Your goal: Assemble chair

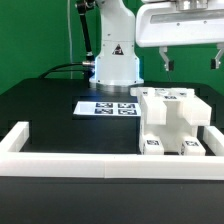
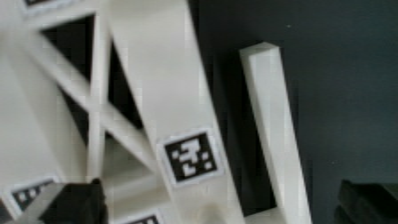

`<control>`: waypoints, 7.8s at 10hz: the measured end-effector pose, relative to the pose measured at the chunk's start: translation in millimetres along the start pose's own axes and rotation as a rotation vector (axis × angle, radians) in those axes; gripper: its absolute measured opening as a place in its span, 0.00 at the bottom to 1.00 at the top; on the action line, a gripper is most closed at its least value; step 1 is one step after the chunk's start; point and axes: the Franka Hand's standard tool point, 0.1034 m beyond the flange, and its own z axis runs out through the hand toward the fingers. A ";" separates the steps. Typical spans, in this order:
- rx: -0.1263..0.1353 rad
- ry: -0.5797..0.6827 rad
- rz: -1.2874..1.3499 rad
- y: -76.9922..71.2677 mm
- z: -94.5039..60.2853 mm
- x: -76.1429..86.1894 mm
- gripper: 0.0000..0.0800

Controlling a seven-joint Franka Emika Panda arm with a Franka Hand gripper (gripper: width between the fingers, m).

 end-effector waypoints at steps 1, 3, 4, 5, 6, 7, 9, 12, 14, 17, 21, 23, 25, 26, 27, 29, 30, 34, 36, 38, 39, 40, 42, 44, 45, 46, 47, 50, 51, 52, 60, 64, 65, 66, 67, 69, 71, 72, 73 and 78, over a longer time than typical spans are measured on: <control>0.004 -0.006 0.024 -3.9 -2.2 -12.3 0.81; 0.006 -0.017 0.095 -15.0 -2.2 -37.7 0.81; 0.005 -0.019 0.110 -19.6 0.4 -44.8 0.81; 0.004 -0.019 0.104 -18.8 0.7 -43.7 0.81; 0.004 -0.019 0.106 -18.3 0.7 -43.4 0.81; 0.004 -0.020 0.105 -18.3 1.1 -43.7 0.81; 0.006 -0.013 0.175 -20.8 5.7 -58.1 0.81; -0.016 -0.029 0.167 -27.3 22.6 -82.4 0.81; -0.024 -0.024 0.173 -25.3 32.1 -85.7 0.81; -0.023 -0.024 0.195 -26.5 31.7 -85.0 0.81; -0.027 -0.020 0.118 -37.9 44.4 -110.6 0.81; -0.037 -0.018 0.105 -42.6 53.5 -119.0 0.81; -0.037 -0.018 0.101 -42.2 53.4 -118.3 0.81; -0.037 -0.018 0.101 -42.1 53.6 -118.4 0.81; -0.038 -0.017 0.055 -42.3 55.3 -118.8 0.81; -0.043 -0.020 -0.090 -39.8 64.2 -120.3 0.81; -0.044 -0.018 -0.138 -37.4 67.2 -119.6 0.81; -0.041 -0.015 -0.146 -35.1 69.2 -118.5 0.81; -0.044 -0.006 -0.153 -32.9 76.0 -122.6 0.81; -0.053 -0.011 -0.161 -30.5 84.0 -127.8 0.81; -0.055 -0.007 -0.163 -29.4 88.2 -128.1 0.81; -0.058 -0.003 -0.166 -27.6 92.2 -127.9 0.81; -0.068 -0.002 -0.176 -22.7 101.3 -128.9 0.81; -0.084 -0.010 -0.176 -18.5 113.6 -131.9 0.81; -0.089 -0.014 -0.179 -16.9 116.5 -133.5 0.81; -0.093 -0.015 -0.181 -14.4 120.1 -134.3 0.81; -0.100 -0.021 -0.181 -11.6 123.8 -136.2 0.81; -0.112 -0.034 -0.185 -8.4 130.3 -141.6 0.81; -0.112 -0.035 -0.185 -8.4 130.5 -141.8 0.71; -0.112 -0.036 -0.185 -8.1 130.7 -142.0 0.53; -0.097 -0.063 -0.145 -24.8 106.8 -134.6 0.36; -0.060 -0.096 -0.127 -38.5 52.8 -113.6 0.36; -0.046 -0.093 -0.121 -38.4 38.2 -104.9 0.36; -0.038 -0.089 -0.127 -35.4 29.3 -96.7 0.36; -0.031 -0.091 -0.157 -29.8 20.6 -82.2 0.36; -0.015 -0.066 -0.204 -18.8 9.0 -51.7 0.36; -0.019 -0.070 -0.195 -20.1 12.0 -56.5 0.36; -0.020 -0.070 -0.194 -19.4 12.0 -56.0 0.36; -0.020 -0.069 -0.197 -18.4 12.1 -55.1 0.36; -0.016 -0.031 -0.370 -3.0 0.7 11.3 0.36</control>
Offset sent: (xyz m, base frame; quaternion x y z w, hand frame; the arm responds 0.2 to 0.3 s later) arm -0.0309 0.0294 -0.0051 -0.0111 0.0175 0.0624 0.9978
